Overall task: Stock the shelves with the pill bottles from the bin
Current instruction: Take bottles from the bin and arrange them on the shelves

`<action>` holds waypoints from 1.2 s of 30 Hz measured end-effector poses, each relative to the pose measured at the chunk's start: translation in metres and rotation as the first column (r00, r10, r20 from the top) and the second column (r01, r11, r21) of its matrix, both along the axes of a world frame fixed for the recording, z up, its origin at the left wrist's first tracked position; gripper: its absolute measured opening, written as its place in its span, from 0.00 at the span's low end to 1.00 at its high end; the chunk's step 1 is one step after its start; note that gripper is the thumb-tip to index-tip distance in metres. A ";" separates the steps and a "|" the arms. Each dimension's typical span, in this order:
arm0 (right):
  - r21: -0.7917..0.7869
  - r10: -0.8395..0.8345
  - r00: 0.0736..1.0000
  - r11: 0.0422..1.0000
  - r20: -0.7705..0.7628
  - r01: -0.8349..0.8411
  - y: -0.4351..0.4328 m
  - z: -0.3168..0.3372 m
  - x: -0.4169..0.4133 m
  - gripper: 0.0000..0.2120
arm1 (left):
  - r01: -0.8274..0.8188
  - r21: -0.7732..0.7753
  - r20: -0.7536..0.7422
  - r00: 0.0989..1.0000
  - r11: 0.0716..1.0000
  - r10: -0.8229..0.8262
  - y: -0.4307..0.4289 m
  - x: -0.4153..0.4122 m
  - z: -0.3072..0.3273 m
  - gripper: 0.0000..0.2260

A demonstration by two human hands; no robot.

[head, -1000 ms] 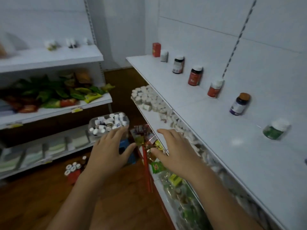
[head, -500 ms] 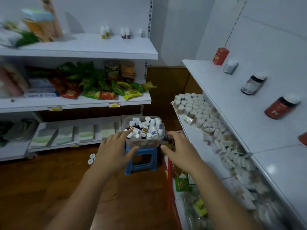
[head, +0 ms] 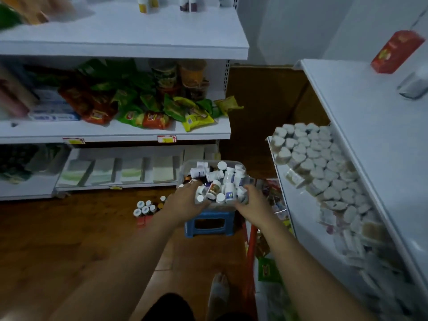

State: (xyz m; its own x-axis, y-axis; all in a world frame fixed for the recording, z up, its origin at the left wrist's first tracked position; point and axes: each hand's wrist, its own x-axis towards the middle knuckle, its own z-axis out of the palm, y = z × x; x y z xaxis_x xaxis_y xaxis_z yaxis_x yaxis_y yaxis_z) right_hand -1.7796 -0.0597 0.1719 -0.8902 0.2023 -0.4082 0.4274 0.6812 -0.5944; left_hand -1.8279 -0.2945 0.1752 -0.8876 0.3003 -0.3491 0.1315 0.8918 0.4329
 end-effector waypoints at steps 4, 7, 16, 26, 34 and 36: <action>-0.077 -0.080 0.992 0.993 0.101 0.088 0.009 -0.046 -0.045 0.38 | -0.078 0.102 0.173 0.983 0.992 0.060 0.031 -0.054 -0.050 0.27; -0.171 -0.128 0.970 0.971 0.207 0.165 0.008 -0.081 -0.069 0.34 | -0.103 0.130 0.234 0.970 0.986 0.071 0.044 -0.093 -0.100 0.25; -0.040 -0.262 0.922 0.958 0.287 0.285 -0.011 -0.175 -0.112 0.29 | 0.117 0.050 0.368 0.921 0.992 -0.127 0.078 -0.174 -0.181 0.19; -0.187 -0.520 0.787 0.781 0.333 0.595 -0.011 -0.171 -0.126 0.06 | 0.003 0.197 0.357 0.931 0.980 -0.075 0.082 -0.180 -0.185 0.09; -0.713 -0.805 0.577 0.322 0.139 0.623 0.007 0.005 -0.135 0.14 | -0.560 0.656 0.709 0.687 0.506 -0.159 0.115 -0.213 -0.023 0.17; -0.779 -0.833 0.550 0.304 0.061 0.548 0.013 0.052 -0.125 0.13 | -0.579 0.704 0.705 0.642 0.410 -0.303 0.132 -0.213 0.029 0.16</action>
